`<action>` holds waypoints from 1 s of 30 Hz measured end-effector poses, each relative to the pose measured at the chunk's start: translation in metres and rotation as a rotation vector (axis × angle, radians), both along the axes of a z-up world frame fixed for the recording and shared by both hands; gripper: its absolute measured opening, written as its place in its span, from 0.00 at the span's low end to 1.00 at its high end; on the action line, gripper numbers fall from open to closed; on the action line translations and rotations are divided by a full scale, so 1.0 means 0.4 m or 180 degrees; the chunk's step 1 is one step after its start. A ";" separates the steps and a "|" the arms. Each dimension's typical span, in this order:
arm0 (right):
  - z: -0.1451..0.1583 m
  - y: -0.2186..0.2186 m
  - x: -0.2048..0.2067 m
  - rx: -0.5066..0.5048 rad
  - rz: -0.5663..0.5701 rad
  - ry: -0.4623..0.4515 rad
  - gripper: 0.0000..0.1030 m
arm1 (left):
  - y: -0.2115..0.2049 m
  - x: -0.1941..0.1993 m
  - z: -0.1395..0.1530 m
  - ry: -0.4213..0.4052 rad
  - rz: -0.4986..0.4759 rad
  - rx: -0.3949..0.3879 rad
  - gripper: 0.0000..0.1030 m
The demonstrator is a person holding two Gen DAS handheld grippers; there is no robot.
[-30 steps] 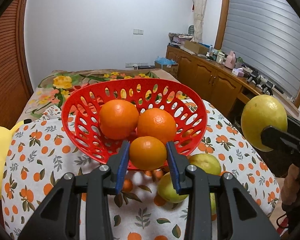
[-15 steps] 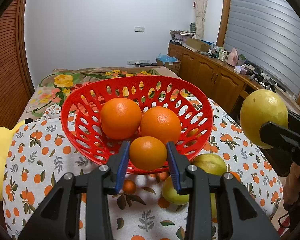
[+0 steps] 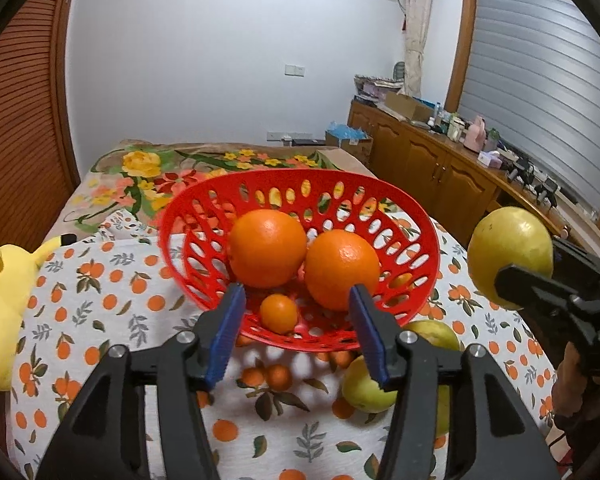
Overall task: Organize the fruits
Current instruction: 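Carry the yellow pomelo in the right tool over the red basket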
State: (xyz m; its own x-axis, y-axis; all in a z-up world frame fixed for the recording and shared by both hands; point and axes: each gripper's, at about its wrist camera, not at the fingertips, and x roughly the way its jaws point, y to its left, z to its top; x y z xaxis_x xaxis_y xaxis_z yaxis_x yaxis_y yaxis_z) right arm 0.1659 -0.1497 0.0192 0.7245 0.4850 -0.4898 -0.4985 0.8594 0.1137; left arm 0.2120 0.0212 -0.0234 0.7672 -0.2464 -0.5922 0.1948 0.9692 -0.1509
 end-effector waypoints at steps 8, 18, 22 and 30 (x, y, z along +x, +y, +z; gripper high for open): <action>-0.010 0.056 0.030 -0.0095 0.0075 0.0024 0.67 | 0.042 -0.023 0.004 -0.0076 0.0148 0.0107 0.58; -0.032 0.138 0.069 -0.0230 0.0196 0.0104 0.67 | 0.122 -0.034 -0.009 -0.0046 0.0303 0.0013 0.68; -0.043 0.161 0.082 -0.0259 0.0236 0.0144 0.67 | 0.141 -0.044 -0.013 -0.0082 0.0369 0.0082 0.68; -0.062 0.199 0.100 -0.0360 0.0297 0.0265 0.67 | 0.157 -0.058 -0.033 -0.0025 0.0337 0.0108 0.68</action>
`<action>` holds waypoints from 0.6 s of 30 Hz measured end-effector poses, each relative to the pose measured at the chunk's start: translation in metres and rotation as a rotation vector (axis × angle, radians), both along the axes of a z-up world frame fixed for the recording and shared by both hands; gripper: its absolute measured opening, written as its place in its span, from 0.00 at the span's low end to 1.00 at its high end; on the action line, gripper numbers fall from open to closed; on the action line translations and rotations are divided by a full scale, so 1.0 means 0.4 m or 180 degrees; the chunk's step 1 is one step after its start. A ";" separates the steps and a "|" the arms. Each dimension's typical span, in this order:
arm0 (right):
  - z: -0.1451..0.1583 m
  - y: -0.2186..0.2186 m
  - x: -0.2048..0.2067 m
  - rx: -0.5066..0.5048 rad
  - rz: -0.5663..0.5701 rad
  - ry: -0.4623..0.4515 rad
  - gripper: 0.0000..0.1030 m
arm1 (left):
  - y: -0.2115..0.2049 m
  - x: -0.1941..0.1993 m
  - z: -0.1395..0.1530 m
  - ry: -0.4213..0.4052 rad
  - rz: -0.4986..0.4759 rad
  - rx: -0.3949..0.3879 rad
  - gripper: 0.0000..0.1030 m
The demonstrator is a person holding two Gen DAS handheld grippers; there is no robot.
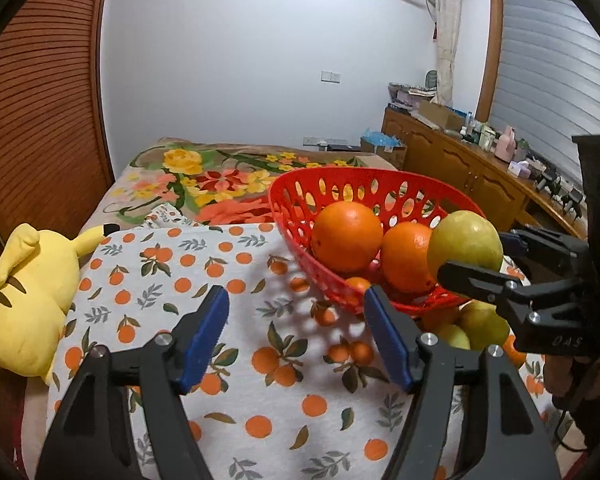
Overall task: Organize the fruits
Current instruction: 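Carry the yellow pomelo in the right tool over the red basket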
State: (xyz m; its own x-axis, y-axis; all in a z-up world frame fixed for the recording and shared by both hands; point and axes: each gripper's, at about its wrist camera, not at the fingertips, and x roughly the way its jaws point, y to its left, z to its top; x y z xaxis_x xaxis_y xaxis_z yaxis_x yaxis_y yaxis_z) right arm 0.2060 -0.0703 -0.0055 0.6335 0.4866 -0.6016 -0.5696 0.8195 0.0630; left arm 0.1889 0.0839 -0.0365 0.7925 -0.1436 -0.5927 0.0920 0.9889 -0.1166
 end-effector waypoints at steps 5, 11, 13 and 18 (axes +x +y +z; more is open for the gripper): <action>-0.014 0.012 0.010 -0.0009 0.0006 0.0081 0.67 | 0.003 -0.010 -0.009 0.0027 -0.0010 0.0026 0.68; -0.017 0.019 0.016 -0.0007 0.0007 0.0130 0.67 | 0.007 -0.016 -0.014 0.0036 -0.0014 0.0028 0.68; -0.018 0.020 0.018 -0.0010 0.0008 0.0145 0.67 | 0.006 -0.020 -0.013 0.0032 -0.0022 0.0026 0.68; -0.020 0.021 0.022 -0.0004 0.0009 0.0159 0.67 | 0.002 -0.025 -0.009 0.0015 -0.0045 0.0039 0.68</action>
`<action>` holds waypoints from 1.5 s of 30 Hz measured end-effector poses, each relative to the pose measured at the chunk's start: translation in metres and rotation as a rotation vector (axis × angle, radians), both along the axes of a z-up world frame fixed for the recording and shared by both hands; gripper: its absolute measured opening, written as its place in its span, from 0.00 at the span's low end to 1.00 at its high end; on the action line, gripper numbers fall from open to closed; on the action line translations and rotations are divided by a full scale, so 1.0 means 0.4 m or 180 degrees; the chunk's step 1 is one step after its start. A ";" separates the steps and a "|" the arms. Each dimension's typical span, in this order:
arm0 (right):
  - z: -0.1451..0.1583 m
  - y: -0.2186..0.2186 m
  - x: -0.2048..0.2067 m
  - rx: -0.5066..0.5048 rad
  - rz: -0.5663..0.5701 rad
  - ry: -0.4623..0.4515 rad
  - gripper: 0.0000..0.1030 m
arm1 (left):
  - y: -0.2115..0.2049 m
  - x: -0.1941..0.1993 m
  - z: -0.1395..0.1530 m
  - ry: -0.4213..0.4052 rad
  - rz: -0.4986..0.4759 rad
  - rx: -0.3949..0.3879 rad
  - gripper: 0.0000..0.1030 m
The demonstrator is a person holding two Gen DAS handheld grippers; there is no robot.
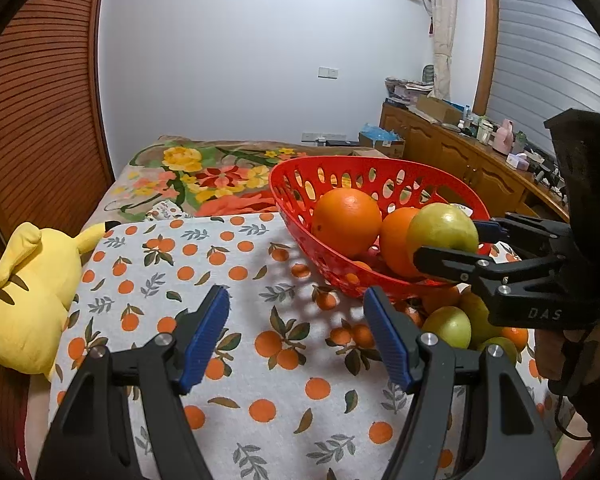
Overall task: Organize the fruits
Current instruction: 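Carry the yellow pomelo in the right tool over the red basket, then open the right tool to drop the yellow pomelo into the basket, then move the left tool to the green apples while the right tool approaches a mandarin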
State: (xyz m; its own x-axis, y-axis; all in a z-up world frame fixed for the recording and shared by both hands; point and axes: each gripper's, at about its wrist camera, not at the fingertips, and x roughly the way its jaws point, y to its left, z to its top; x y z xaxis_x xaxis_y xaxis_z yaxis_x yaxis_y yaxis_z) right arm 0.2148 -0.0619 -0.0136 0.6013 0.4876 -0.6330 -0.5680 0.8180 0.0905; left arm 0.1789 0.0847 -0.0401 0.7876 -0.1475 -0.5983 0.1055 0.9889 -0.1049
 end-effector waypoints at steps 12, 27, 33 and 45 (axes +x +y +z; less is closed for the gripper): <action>0.042 -0.085 -0.065 0.0143 -0.0123 -0.0178 0.73 | -0.038 -0.036 0.017 -0.0061 -0.0113 -0.0026 0.68; -0.053 -0.276 -0.210 0.0108 -0.0407 -0.0013 0.68 | -0.186 -0.078 0.003 -0.0066 -0.0465 -0.0096 0.68; -0.091 -0.326 -0.225 0.0107 -0.0519 0.0057 0.63 | -0.235 -0.082 -0.027 0.0030 -0.0574 -0.0127 0.68; -0.145 -0.335 -0.233 0.0169 -0.0490 0.0251 0.46 | -0.290 -0.090 -0.065 0.0180 -0.0707 -0.0077 0.68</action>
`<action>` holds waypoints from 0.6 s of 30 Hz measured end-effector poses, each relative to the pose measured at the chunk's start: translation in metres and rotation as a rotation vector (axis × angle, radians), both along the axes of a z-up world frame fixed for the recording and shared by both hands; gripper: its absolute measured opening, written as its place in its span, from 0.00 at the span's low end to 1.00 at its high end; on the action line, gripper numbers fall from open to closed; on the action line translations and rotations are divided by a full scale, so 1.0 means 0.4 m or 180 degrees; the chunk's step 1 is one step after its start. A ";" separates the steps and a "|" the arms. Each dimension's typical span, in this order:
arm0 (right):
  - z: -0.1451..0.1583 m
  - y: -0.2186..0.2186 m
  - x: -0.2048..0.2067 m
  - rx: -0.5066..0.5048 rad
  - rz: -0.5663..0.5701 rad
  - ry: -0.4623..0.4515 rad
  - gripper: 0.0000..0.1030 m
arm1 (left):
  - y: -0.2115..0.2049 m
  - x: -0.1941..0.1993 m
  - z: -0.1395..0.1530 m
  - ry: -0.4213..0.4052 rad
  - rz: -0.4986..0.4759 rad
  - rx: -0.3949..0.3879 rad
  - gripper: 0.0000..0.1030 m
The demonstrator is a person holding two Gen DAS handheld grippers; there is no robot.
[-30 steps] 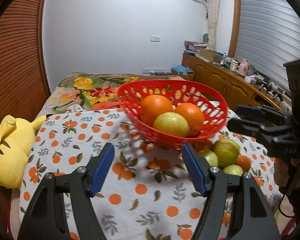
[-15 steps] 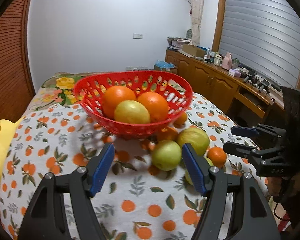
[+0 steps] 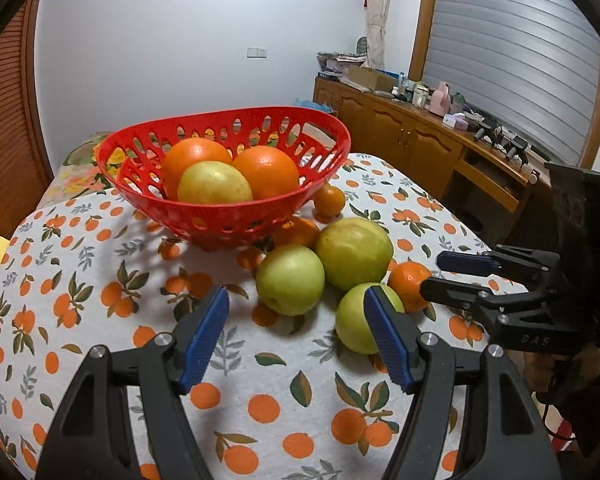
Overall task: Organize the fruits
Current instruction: 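Move the left tool to the green apples while the right tool approaches a mandarin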
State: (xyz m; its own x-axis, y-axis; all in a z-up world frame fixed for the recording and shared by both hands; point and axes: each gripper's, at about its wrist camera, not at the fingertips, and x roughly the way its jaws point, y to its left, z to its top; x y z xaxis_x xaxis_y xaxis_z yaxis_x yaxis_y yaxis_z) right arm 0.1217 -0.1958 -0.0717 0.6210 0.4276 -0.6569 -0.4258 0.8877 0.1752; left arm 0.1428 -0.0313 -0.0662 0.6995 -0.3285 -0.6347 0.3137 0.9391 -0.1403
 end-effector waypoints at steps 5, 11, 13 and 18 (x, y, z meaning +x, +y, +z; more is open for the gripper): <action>-0.016 0.000 0.010 0.0009 -0.0013 0.0104 0.45 | -0.001 -0.007 -0.010 0.0032 -0.0018 -0.0001 0.68; -0.026 0.006 0.024 -0.0003 -0.0004 0.0194 0.45 | 0.000 -0.007 -0.017 0.0052 -0.0013 0.0003 0.68; -0.031 0.007 0.030 -0.0010 -0.0010 0.0245 0.45 | -0.002 -0.008 -0.017 0.0048 -0.0020 0.0005 0.68; -0.040 0.014 0.045 -0.0018 -0.0006 0.0336 0.45 | -0.012 -0.009 -0.023 0.0059 -0.0042 0.0033 0.68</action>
State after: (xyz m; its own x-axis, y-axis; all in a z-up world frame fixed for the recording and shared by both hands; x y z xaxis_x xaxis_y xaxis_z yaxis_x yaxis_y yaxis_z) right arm 0.1396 -0.1901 -0.0876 0.5489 0.4228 -0.7211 -0.4037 0.8895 0.2142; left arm 0.1390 -0.0363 -0.0752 0.6833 -0.3309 -0.6508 0.3236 0.9363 -0.1364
